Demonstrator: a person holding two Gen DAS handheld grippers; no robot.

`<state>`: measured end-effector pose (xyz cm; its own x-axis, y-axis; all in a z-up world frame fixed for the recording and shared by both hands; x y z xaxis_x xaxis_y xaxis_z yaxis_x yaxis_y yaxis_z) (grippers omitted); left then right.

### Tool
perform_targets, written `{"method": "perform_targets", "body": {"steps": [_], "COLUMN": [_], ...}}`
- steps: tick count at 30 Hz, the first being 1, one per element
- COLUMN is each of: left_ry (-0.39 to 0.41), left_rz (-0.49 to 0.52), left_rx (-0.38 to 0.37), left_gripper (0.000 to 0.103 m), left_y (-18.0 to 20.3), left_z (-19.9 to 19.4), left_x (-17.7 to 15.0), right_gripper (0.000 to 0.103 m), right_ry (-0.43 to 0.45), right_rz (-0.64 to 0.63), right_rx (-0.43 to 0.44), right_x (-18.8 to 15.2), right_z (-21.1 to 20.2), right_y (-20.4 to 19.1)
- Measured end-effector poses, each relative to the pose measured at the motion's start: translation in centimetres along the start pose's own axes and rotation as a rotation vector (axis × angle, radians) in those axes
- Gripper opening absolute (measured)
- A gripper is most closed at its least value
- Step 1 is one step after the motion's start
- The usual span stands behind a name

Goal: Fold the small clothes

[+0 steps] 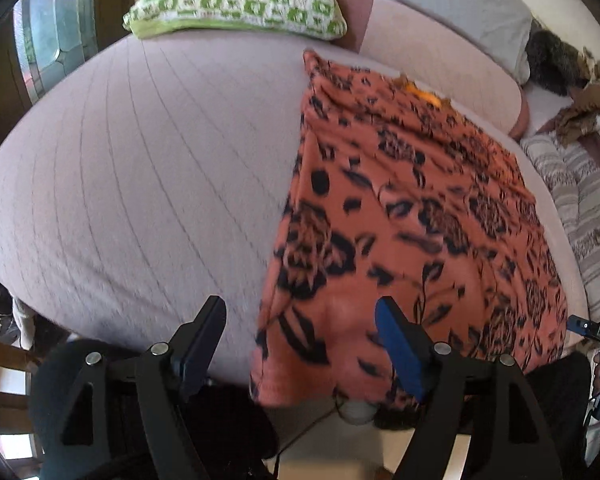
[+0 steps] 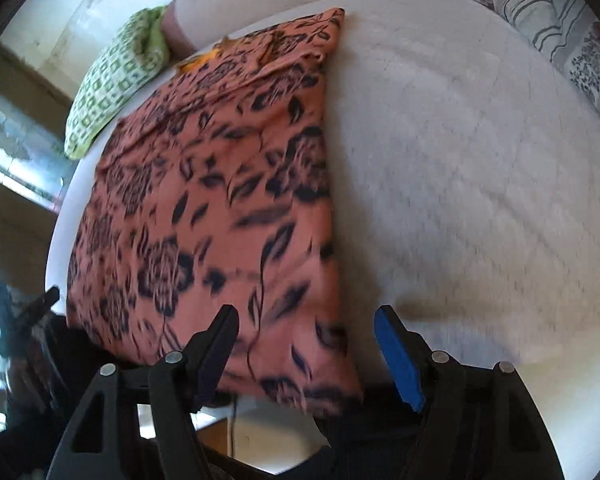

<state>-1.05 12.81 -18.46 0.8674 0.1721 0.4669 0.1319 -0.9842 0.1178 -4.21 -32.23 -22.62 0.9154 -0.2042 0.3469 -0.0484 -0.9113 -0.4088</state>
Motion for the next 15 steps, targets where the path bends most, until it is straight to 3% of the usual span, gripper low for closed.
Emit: {"method": "perform_targets", "body": {"steps": [9,13,15], "left_ry": [-0.044,-0.099,-0.092], "left_rz": [-0.016,-0.006,-0.004], "left_rx": [0.030,0.042,0.045], "left_gripper": [0.077,0.076,0.049], "left_y": [-0.3,-0.3,-0.3], "left_z": [1.2,2.6,2.3], "left_x": [-1.9,-2.3,-2.3], "right_gripper": [0.073,0.073,0.067], "right_ry": [-0.005,-0.005,-0.010], "right_rz": [0.012,0.053,0.053], "right_rx": [0.012,0.013,0.010], "right_x": [-1.6,-1.5,-1.7], "right_z": [0.2,1.3,1.5], "right_y": [-0.8,-0.8,-0.9]}}
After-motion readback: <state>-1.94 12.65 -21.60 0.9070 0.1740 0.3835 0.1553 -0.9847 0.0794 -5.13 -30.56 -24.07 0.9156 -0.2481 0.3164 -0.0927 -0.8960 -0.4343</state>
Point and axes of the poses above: each gripper's, at about its wrist camera, not at the fingertips, and z roughly the way its jaws point, y to its right, x to its top, the point moved 6 cm from there along z, roughly the way its jaws point, and after that the axes turned 6 degrees about x, right-handed, at the moved point
